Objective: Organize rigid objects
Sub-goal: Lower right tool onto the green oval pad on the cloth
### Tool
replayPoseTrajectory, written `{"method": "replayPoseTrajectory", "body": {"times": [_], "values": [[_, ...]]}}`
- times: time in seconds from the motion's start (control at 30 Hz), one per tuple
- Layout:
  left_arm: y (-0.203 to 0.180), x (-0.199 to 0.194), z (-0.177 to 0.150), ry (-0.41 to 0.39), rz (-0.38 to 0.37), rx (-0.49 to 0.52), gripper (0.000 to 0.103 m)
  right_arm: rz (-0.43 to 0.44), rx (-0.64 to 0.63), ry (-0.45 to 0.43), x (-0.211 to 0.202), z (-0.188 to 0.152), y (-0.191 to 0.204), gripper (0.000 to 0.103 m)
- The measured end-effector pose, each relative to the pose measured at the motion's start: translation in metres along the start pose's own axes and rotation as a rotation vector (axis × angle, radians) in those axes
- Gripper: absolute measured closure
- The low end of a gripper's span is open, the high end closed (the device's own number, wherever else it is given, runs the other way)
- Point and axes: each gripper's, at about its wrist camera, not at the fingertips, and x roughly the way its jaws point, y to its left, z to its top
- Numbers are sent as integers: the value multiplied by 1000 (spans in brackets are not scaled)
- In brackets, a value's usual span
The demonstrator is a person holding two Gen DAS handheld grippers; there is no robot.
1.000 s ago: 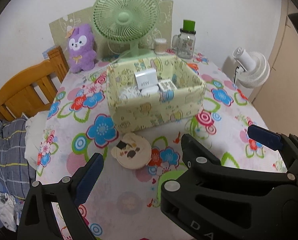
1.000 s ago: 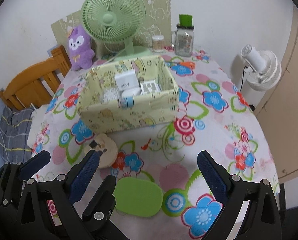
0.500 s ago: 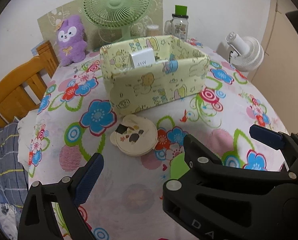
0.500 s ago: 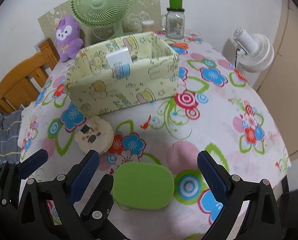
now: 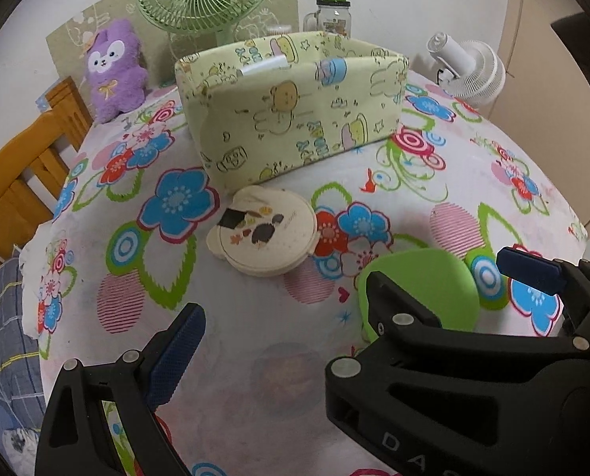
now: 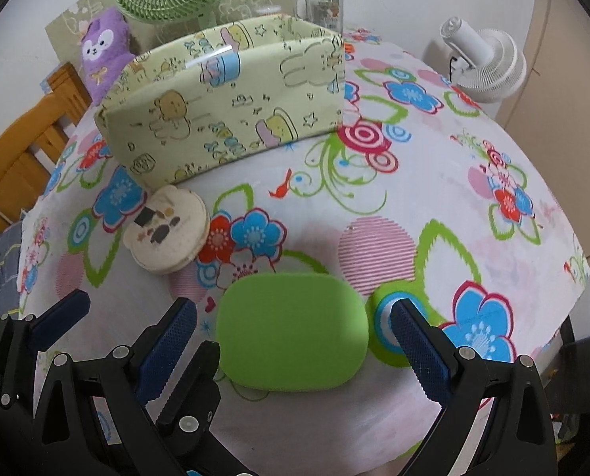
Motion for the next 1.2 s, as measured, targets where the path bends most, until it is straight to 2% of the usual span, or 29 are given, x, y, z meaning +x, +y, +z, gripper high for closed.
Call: {"method": "replayPoseTrajectory", "body": {"times": [0.4, 1.2], "values": [[8, 19, -17, 48, -25, 8, 6, -27, -8, 59, 24, -14, 6, 3], [7, 28, -12, 74, -31, -8, 6, -42, -63, 70, 39, -3, 1, 0]]}}
